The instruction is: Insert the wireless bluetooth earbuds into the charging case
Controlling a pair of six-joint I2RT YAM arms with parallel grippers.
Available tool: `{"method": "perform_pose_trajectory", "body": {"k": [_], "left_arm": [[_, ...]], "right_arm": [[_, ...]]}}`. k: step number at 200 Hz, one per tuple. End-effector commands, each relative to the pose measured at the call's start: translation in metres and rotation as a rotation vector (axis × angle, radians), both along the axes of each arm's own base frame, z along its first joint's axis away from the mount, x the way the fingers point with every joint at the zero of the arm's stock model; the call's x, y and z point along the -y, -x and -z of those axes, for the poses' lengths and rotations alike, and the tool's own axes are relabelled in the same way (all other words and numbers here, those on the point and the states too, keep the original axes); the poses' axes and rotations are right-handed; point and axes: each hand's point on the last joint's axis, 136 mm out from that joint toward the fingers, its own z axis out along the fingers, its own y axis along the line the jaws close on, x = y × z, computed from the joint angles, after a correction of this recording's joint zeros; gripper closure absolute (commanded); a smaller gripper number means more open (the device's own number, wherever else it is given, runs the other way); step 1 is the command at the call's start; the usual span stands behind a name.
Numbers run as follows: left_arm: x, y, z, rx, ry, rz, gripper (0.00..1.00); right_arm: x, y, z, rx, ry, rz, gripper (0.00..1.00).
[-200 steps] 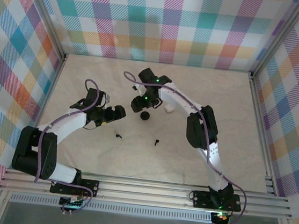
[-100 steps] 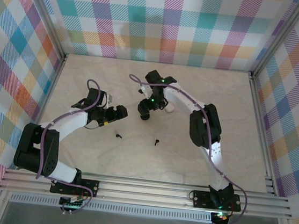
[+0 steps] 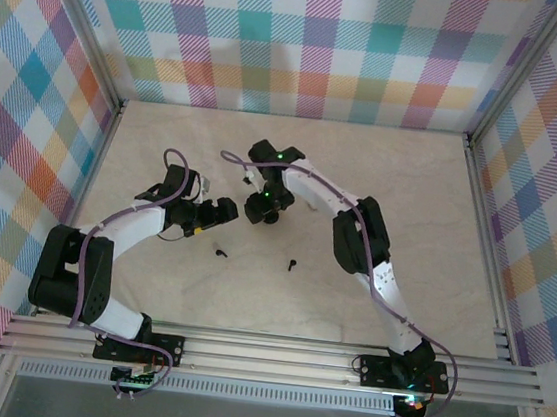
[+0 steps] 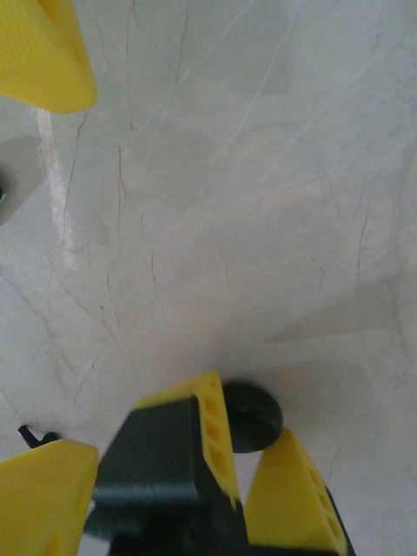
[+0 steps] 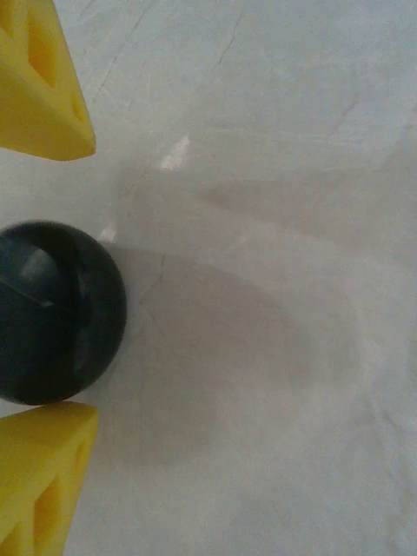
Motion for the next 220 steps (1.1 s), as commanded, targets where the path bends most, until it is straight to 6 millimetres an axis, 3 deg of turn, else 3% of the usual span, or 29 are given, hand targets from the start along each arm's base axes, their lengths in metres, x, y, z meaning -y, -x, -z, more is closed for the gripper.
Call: {"method": "perform_pose_trajectory", "body": {"k": [1, 29, 55, 81, 103, 137, 167, 194, 220], "left_arm": [[-0.005, -0.002, -0.004, 0.008, 0.0, -0.013, 0.04], [-0.005, -0.001, -0.005, 0.016, -0.002, -0.013, 0.04], [-0.005, -0.001, -0.011, 0.048, -0.003, -0.006, 0.04], [-0.006, -0.002, -0.02, 0.087, -0.007, -0.004, 0.04], [-0.003, -0.007, -0.033, 0.156, 0.014, 0.016, 0.05], [0.019, -0.019, -0.082, 0.416, 0.117, 0.056, 0.1], [0.046, -0.022, -0.13, 0.653, 0.059, 0.101, 0.13], [0.066, -0.01, -0.194, 0.988, 0.044, 0.15, 0.13], [0.085, -0.001, -0.226, 1.116, 0.077, 0.214, 0.16]], "right_arm": [[0.003, 0.009, 0.007, -0.038, 0.046, 0.03, 0.27], [0.005, 0.011, 0.013, -0.051, 0.074, 0.048, 0.33], [0.009, 0.011, 0.012, -0.056, 0.093, 0.087, 0.47], [0.013, 0.013, 0.003, -0.053, 0.088, 0.139, 0.6], [0.012, 0.01, -0.015, -0.064, 0.023, 0.229, 0.61], [0.014, -0.002, -0.068, -0.121, -0.195, 0.434, 0.63], [0.02, -0.006, -0.136, -0.042, -0.332, 0.485, 0.62], [0.029, -0.003, -0.197, 0.014, -0.481, 0.55, 0.62], [0.036, 0.003, -0.241, 0.079, -0.613, 0.582, 0.62]]}}
